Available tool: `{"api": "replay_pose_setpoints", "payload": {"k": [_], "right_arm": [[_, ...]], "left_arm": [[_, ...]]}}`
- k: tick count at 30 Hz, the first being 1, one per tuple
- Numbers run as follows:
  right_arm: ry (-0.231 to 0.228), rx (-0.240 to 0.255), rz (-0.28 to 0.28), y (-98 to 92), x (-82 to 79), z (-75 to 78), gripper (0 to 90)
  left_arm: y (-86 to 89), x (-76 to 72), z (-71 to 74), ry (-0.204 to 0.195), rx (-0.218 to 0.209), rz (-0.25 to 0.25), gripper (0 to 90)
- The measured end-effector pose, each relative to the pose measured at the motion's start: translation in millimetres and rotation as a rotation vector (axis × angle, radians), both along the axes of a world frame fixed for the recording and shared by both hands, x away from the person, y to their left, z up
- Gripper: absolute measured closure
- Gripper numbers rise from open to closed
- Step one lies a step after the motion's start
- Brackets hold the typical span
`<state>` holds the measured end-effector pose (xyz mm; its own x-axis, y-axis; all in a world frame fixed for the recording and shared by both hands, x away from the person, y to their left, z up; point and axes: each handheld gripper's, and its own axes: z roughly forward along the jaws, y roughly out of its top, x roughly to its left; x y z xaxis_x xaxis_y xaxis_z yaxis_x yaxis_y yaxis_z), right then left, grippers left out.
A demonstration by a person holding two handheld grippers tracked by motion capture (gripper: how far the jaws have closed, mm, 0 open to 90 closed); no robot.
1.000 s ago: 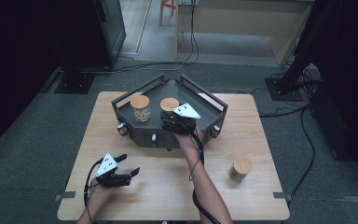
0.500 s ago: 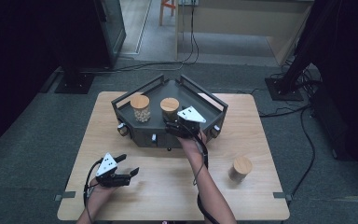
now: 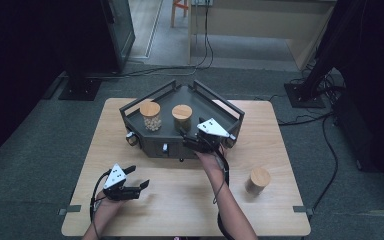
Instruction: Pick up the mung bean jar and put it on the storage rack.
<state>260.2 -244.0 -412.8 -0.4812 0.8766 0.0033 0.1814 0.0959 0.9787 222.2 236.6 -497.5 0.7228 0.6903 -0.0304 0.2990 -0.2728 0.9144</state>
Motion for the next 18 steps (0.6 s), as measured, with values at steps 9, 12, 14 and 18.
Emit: {"api": "replay_pose_setpoints", "payload": {"k": [9, 12, 14, 18], "right_arm": [[-0.006, 0.002, -0.002, -6.5, -8.4, -2.9, 20.6], [-0.004, -0.005, 0.0, -7.6, -11.2, -5.7, 20.6], [-0.007, -0.003, 0.0, -8.5, -13.6, -7.9, 20.6], [-0.021, -0.015, 0.004, -10.3, -18.9, -10.2, 20.6]], "left_arm": [[-0.1, 0.0, -0.1, 0.002, 0.003, -0.001, 18.7], [-0.3, -0.2, 0.0, 0.0, 0.005, -0.001, 18.7], [-0.5, -0.2, 0.1, 0.0, 0.006, -0.001, 18.7], [-1.1, 0.0, 0.1, 0.001, 0.009, -0.002, 18.7]]}}
